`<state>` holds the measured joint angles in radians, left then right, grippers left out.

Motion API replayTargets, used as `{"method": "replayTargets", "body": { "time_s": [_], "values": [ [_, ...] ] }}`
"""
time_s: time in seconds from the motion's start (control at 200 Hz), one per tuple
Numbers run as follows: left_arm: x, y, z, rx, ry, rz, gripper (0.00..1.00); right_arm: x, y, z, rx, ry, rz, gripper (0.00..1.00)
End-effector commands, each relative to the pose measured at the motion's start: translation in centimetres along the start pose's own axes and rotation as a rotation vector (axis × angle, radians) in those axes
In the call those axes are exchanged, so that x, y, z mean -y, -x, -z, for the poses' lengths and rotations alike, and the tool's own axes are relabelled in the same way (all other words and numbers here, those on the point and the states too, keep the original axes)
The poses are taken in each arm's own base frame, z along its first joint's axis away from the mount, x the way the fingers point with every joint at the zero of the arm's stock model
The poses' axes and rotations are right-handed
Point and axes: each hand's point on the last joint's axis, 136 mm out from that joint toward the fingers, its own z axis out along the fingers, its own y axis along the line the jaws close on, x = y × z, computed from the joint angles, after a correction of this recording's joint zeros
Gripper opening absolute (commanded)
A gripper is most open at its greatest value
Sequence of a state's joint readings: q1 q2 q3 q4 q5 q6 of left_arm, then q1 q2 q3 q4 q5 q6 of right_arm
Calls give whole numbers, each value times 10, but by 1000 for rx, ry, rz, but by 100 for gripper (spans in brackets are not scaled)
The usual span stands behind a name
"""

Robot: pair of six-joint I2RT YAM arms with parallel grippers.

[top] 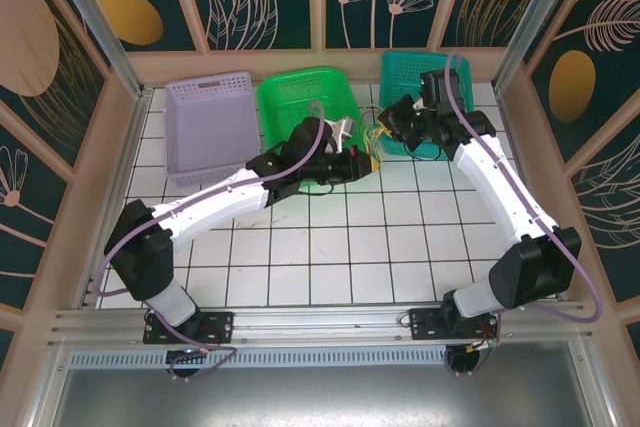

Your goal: Untangle the cables

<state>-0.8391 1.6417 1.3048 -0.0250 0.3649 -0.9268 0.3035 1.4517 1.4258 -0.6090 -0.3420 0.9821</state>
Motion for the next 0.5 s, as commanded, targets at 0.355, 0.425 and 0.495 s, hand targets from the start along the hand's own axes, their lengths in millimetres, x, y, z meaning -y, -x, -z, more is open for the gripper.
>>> {"method": "replayTargets", "body": {
  "time_s": [0.355, 0.425, 0.495],
  "values": [
    [-63, 30, 67, 36, 212, 35, 0, 24, 2, 21, -62, 9, 185, 0],
    [-71, 29, 69, 29, 262, 32, 0, 24, 5, 24, -51, 17, 177, 0],
    [-72, 33, 73, 48, 280, 27, 0, 23, 9, 28, -43, 31, 169, 0]
  ]
}}
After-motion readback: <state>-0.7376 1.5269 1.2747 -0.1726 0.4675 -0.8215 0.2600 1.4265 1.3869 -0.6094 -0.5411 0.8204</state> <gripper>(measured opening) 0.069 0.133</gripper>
